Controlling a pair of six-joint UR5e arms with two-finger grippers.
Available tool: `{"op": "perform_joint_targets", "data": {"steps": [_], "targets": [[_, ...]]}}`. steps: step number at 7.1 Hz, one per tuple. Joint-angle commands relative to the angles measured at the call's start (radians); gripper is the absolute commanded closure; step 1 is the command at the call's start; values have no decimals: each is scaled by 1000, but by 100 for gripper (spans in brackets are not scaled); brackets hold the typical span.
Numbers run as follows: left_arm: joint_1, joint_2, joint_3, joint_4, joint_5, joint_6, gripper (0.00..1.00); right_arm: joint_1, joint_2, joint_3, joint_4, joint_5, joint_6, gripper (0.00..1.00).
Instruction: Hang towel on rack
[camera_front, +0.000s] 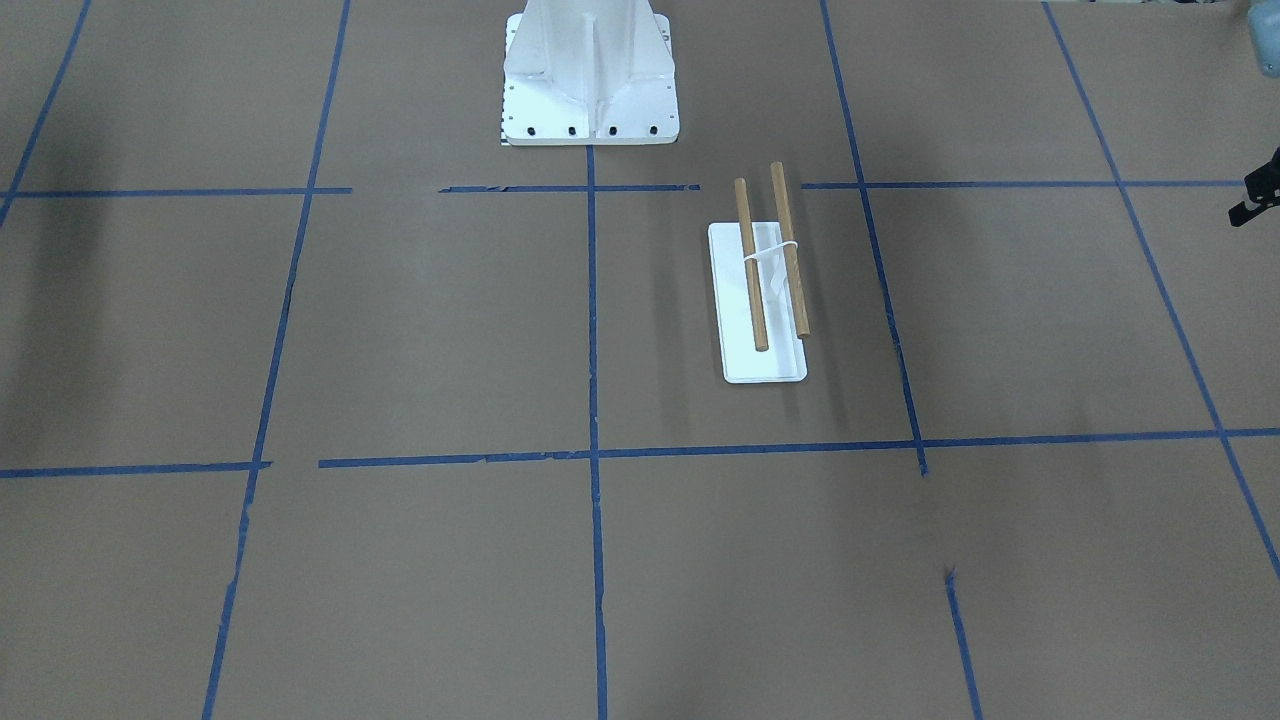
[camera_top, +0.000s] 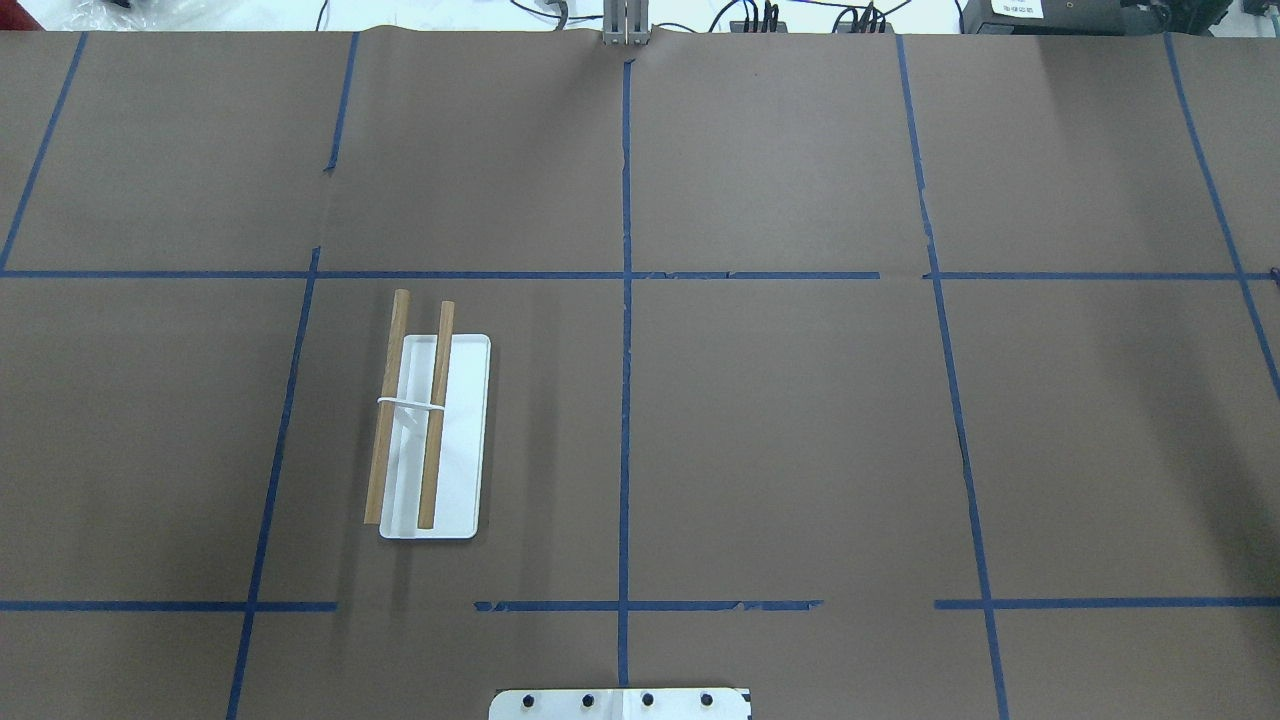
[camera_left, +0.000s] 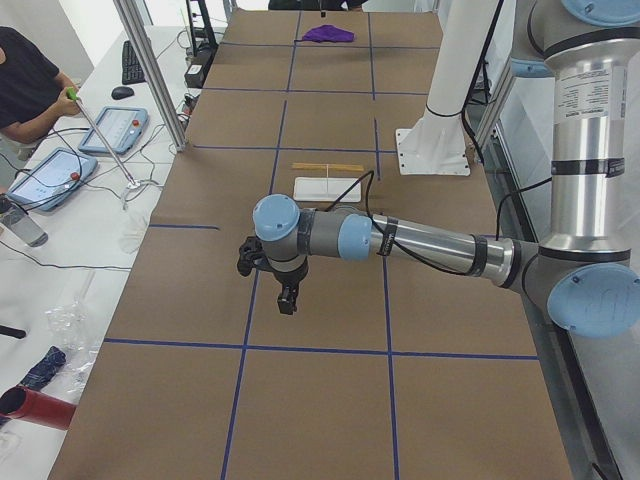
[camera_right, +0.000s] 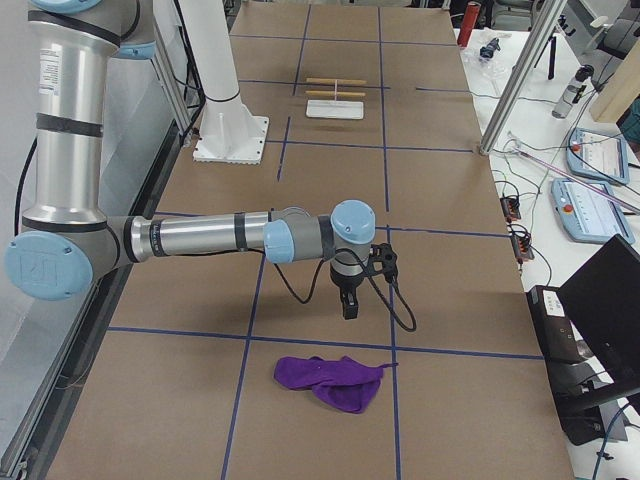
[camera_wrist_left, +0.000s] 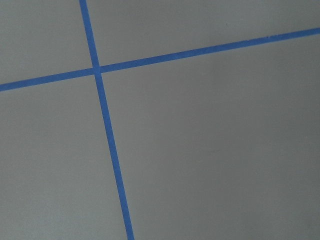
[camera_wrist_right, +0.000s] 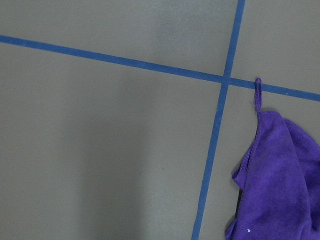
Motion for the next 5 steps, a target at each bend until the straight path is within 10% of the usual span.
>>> {"op": "perform_joint_targets", "data": {"steps": [1,5], "targets": [[-70,14,18,-35,7,198,0,0,5,-19,2,1,3,0],[-68,-4,1,-25,25,223,0,-2,7,-16,2,4,12,0]]}}
